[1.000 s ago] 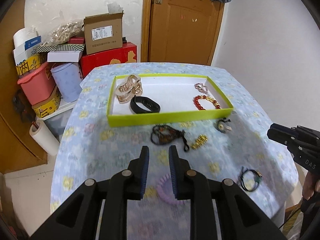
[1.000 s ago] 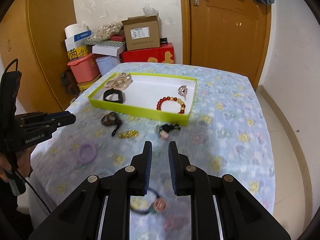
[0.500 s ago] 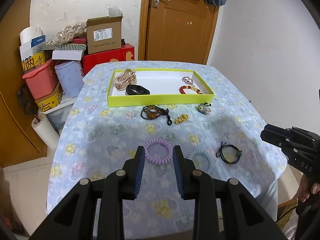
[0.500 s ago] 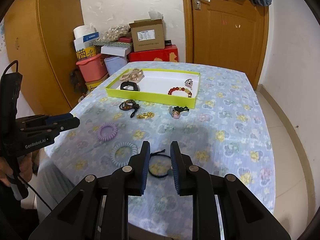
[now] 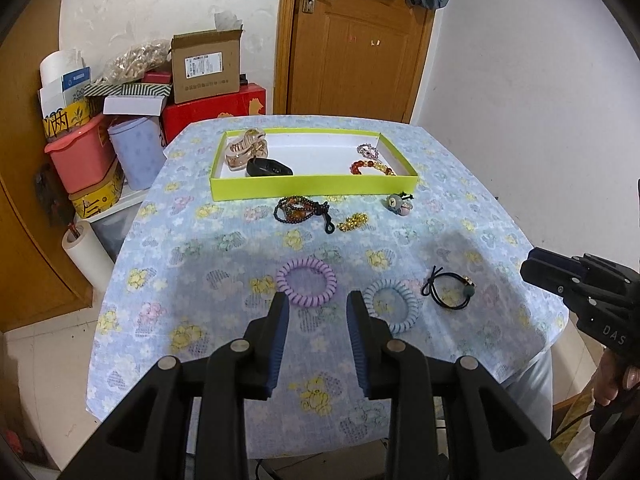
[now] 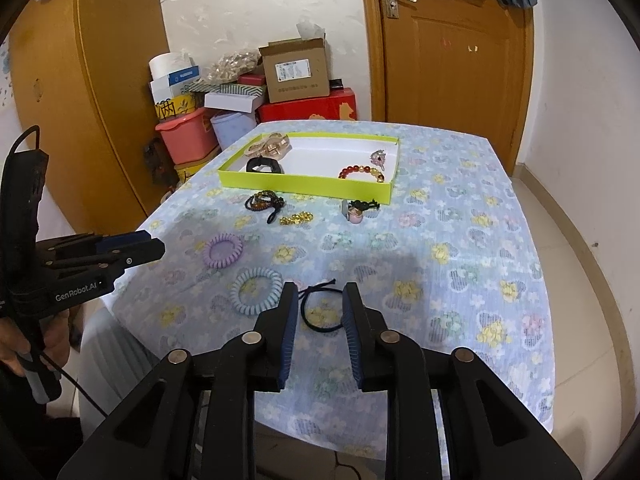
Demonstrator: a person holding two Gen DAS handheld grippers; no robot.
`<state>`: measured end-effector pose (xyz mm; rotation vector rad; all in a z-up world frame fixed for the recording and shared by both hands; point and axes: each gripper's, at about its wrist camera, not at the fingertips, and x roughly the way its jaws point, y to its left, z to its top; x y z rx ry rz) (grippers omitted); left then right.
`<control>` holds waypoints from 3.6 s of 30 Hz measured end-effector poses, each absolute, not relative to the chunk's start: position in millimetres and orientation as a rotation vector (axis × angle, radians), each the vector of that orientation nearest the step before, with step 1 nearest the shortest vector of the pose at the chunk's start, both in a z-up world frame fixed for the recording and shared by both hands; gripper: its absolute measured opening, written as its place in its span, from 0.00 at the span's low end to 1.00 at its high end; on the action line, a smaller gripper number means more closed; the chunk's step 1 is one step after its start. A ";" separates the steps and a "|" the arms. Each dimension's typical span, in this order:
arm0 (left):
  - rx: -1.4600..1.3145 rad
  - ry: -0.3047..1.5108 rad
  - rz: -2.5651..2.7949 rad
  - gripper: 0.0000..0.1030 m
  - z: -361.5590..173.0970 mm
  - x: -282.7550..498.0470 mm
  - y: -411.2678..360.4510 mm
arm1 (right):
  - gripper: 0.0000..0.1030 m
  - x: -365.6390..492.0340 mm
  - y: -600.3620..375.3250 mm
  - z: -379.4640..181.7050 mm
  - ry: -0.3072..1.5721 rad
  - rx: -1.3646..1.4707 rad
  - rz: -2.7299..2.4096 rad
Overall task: Organize jewelry
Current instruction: 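Grasp the purple coil hair tie with the left tool while the right tool reaches for the pink charm, then carry the purple coil into the tray with the left tool while the right tool drops the charm there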
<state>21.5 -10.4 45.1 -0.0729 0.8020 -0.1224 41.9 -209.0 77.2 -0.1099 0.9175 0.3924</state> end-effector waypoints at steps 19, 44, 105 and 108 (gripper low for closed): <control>-0.097 0.877 -0.077 0.35 3.5 73.0 4.0 | 0.29 69.1 -207.7 44.7 0.982 -0.106 0.374; 0.011 0.882 -0.022 0.10 -17.4 103.8 -2.9 | 0.29 135.6 -210.8 14.0 1.024 -0.102 0.379; -0.043 0.733 -0.108 0.09 52.0 62.2 -4.4 | 0.23 113.5 -195.3 78.2 0.856 -0.112 0.465; -0.046 0.730 -0.106 0.09 54.6 61.4 -3.1 | 0.23 112.8 -195.8 80.4 0.850 -0.112 0.469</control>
